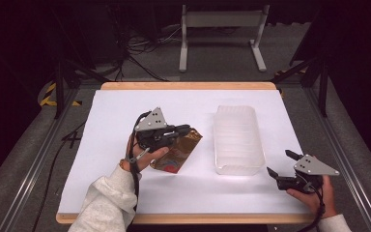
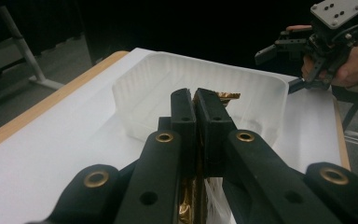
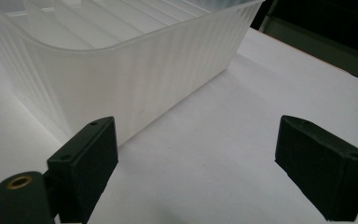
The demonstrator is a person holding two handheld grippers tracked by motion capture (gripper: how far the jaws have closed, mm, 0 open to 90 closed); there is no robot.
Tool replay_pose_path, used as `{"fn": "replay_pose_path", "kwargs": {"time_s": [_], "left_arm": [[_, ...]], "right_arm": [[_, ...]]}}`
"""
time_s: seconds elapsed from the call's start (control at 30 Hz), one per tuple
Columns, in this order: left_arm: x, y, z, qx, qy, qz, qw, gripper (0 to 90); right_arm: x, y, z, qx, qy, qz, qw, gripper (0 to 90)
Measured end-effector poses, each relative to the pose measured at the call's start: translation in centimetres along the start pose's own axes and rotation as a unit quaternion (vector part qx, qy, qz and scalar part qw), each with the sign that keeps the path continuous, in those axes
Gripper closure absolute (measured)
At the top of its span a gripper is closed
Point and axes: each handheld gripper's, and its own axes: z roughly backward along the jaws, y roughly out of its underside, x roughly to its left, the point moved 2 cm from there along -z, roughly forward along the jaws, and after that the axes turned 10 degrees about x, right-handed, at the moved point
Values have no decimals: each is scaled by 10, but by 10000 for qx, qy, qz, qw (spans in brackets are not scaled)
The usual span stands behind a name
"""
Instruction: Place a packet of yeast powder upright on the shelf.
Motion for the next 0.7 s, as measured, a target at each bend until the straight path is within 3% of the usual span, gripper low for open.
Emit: {"fn": "replay_pose_path", "kwargs": {"time_s": [0.4, 0.6, 0.7], "left_arm": [[-7, -40, -21, -246, 257, -212, 9991, 865], [-10, -58, -39, -243, 226, -346, 9988, 866], [-12, -65, -48, -332, 320, -321, 9984, 866]], "right_arm": [[-1, 0, 1, -10, 22, -21, 10000, 135], [-1, 1, 1, -20, 17, -28, 10000, 135], [-2, 1, 1, -31, 19, -52, 10000, 136]]}}
